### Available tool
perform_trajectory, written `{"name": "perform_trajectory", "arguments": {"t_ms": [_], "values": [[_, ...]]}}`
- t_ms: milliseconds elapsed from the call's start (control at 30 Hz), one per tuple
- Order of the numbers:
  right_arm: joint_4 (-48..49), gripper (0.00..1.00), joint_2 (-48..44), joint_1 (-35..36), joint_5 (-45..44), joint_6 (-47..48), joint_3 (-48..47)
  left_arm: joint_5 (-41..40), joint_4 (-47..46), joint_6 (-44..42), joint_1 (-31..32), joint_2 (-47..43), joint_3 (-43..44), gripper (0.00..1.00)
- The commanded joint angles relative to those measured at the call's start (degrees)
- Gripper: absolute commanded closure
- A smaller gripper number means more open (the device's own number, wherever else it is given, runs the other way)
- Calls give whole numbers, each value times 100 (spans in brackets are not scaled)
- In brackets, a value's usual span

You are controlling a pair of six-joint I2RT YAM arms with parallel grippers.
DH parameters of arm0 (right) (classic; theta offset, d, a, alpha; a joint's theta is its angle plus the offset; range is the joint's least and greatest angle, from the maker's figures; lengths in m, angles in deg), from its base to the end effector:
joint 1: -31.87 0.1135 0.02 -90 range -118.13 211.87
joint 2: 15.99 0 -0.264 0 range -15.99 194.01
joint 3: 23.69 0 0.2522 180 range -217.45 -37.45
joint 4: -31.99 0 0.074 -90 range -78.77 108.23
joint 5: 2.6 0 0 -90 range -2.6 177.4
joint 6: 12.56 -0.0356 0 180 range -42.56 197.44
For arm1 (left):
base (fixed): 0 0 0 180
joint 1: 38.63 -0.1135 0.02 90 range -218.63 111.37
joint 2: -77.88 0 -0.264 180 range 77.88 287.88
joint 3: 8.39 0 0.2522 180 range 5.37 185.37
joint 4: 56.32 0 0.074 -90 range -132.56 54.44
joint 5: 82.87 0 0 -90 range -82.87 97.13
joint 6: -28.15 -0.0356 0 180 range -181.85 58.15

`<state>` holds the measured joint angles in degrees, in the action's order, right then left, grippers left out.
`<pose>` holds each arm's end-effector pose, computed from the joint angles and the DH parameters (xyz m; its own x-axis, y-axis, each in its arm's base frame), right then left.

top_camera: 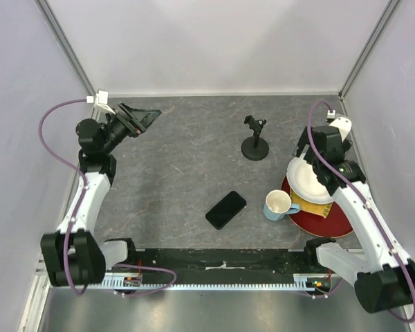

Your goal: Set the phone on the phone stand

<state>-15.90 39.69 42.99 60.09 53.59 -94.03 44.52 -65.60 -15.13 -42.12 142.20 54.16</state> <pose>0.2028 0.0232 0.3375 -0.4088 0.2858 -0.8667 0.4051 0.9078 0.1083 0.2599 -0.0058 0.3570 -0.3128 -0.5986 -0.7375 0.4738 0.5746 -0.6674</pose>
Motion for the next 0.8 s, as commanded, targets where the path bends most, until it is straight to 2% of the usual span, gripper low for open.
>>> {"name": "perform_trajectory", "arguments": {"t_ms": [0,100,133,233,367,500,667,767], "values": [[345,2,433,-13,566,-295,33,1208,-981,1505,-214,686,157,17],[679,2,802,-4,1191,-190,-11,1665,-1771,2313,-249,1301,113,20],[819,2,908,-4,1689,-172,-37,1815,-2113,2663,-249,1416,113,21],[1266,2,1278,5,2796,4,-99,1948,-2545,3026,-249,1759,60,22],[2225,2,1577,14,3739,-40,68,1992,-2714,3212,-249,1918,25,22],[2753,2,2112,22,4067,3,-90,2009,-2784,3247,-249,1918,16,22],[3122,2,2447,145,3900,258,-327,2036,-2968,3317,-258,1883,-2,22],[3202,9,2632,320,3637,416,-538,2045,-3047,3370,-293,1883,-10,22]]}}
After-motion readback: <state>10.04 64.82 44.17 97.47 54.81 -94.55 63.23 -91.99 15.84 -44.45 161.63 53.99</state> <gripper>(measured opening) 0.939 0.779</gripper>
